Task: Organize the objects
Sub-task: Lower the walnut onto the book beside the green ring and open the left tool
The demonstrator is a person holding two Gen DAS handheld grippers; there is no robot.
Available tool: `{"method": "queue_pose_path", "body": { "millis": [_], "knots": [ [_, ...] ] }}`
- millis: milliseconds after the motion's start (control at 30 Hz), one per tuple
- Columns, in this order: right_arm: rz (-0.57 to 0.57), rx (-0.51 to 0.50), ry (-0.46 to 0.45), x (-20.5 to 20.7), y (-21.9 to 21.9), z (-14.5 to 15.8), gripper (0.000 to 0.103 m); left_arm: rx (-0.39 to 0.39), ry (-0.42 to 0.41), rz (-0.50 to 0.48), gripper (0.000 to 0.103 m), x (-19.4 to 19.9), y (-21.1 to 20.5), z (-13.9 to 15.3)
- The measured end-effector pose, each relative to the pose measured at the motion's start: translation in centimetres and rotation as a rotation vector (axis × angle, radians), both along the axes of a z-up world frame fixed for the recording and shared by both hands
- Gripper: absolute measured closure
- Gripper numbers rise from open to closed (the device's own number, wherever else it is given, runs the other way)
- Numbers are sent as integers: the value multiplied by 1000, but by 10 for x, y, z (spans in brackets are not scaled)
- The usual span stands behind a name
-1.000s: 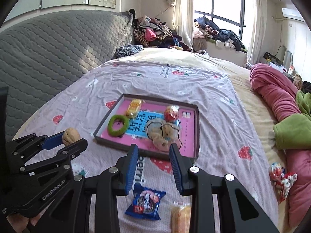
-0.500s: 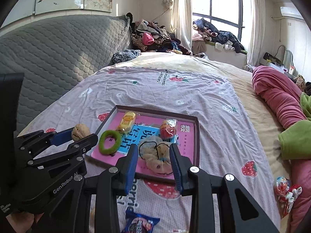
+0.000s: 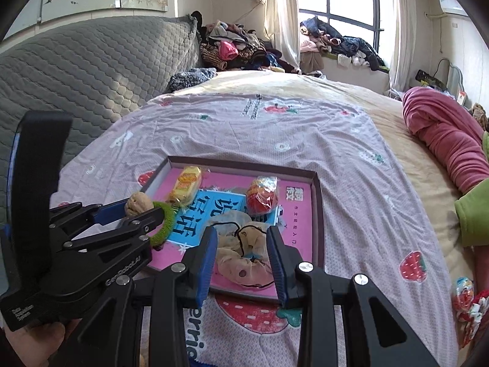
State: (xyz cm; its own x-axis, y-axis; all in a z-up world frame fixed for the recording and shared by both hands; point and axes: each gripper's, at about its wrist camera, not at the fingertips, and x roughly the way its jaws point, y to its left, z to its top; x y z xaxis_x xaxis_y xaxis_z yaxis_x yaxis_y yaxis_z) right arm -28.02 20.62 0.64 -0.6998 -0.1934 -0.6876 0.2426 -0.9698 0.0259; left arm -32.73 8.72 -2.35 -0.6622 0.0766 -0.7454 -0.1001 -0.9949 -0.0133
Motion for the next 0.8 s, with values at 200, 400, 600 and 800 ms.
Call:
{"method": "queue_pose_path", "body": {
  "millis": [200, 400, 600, 800],
  "knots": [
    [-13, 5, -28, -11, 4, -20, 69, -14, -37, -9, 67, -14, 6, -26],
    [-16, 6, -46, -16, 6, -32, 69, -18, -58, -24, 67, -20, 13, -41],
    [-17, 16, -65, -19, 5, -41, 69, -13, -100, -29, 67, -26, 15, -57],
    [-22, 26, -97, -24, 6, -53, 69, -4, -135, -23, 67, -28, 12, -71]
  ]
}}
